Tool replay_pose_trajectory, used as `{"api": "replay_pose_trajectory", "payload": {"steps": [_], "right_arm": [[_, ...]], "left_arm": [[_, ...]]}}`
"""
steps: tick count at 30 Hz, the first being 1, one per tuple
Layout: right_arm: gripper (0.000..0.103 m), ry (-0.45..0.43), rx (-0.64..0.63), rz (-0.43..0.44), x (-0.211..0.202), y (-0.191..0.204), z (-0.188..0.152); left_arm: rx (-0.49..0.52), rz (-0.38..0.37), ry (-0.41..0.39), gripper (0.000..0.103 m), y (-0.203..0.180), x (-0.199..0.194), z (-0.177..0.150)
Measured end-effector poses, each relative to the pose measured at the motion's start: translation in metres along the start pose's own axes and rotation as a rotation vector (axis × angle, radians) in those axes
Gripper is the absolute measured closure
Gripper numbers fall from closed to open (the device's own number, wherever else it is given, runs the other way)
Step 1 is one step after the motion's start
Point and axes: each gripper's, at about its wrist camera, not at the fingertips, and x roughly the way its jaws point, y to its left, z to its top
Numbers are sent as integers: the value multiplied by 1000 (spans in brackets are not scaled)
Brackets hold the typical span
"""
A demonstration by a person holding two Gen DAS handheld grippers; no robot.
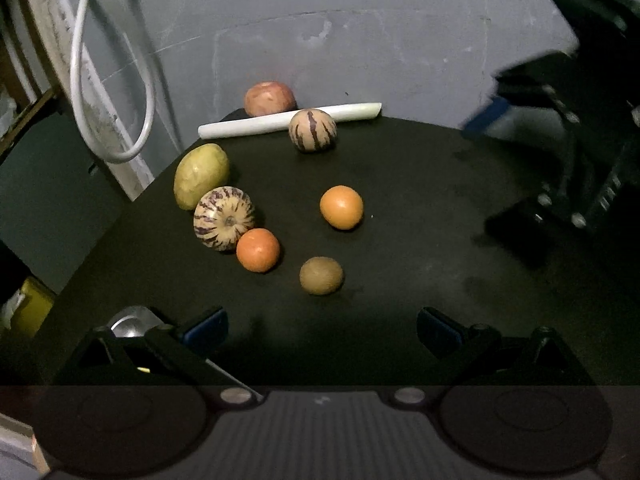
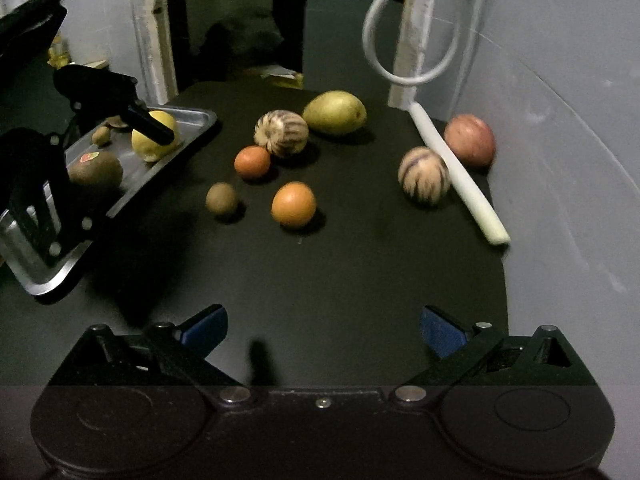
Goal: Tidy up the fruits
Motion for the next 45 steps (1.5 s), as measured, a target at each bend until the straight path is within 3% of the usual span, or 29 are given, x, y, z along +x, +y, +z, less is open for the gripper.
{"api": "replay_pose_trajectory", "payload": {"steps": [10, 18, 25, 30, 45], "right_arm": [[12, -25, -136, 80, 36, -3, 25], [22, -20, -208, 105, 56, -2, 35], [27, -45, -203, 135, 66, -3, 42], [38, -56, -207, 141, 70, -3, 46], [66, -72, -221, 172, 74, 2, 53]], "left_arm": [[53, -12, -26, 4, -2, 16, 8], [75, -22, -18, 19, -2, 26, 12], [26, -24, -7, 32, 4, 34, 14], [13, -34, -7, 45, 6, 36, 14], [-25, -46, -5, 71, 7, 41, 19]]}}
